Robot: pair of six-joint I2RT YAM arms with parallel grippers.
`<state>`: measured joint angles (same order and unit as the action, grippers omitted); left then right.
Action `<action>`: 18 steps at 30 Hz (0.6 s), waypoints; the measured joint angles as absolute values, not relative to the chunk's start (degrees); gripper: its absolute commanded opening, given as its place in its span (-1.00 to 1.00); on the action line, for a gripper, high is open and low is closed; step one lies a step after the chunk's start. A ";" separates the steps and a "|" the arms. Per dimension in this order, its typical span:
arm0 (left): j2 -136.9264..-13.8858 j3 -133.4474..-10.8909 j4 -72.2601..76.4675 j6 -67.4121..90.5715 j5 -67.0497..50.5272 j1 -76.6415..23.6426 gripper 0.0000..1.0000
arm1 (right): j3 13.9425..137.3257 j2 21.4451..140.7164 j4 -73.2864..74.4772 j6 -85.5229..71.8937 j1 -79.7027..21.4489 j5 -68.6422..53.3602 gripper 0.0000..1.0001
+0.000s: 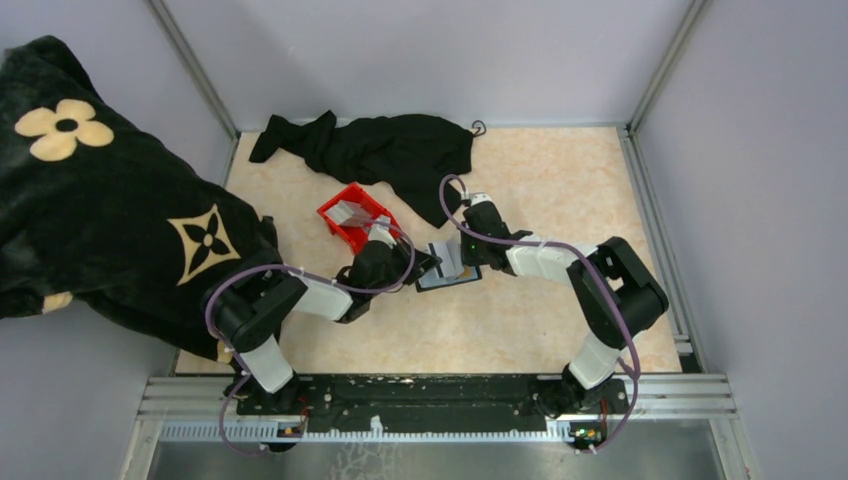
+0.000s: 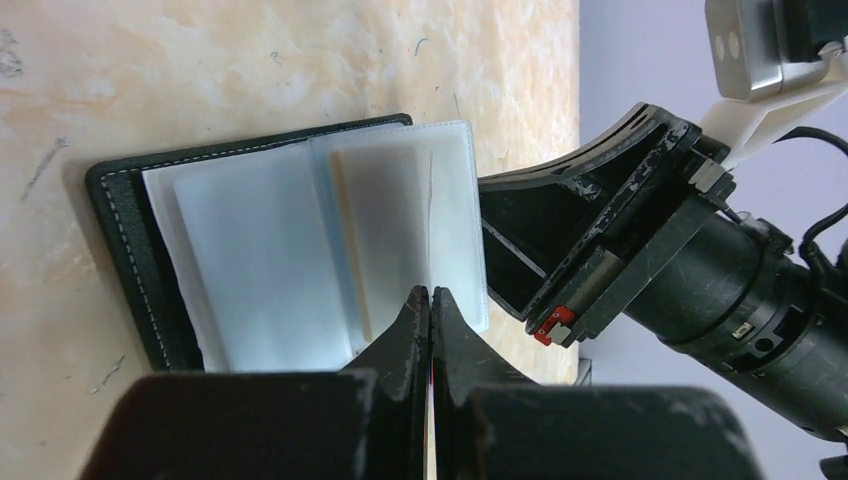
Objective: Put the credit cards into the card holder
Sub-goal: Turn over the card slot in the card holder.
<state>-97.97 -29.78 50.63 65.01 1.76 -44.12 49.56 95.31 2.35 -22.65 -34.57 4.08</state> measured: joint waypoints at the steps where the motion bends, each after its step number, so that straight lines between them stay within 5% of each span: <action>1: -98.24 -30.13 50.46 64.84 1.78 -44.31 -1.00 | 49.56 95.31 2.35 -22.72 -34.61 4.56 -1.00; 18: -101.71 -32.25 47.90 62.87 2.66 -45.84 -1.00 | 48.58 88.90 8.29 -22.63 -34.70 16.99 -0.88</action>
<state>-101.71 -32.25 47.90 62.87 2.66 -45.84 48.58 88.90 8.29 -22.63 -34.70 16.99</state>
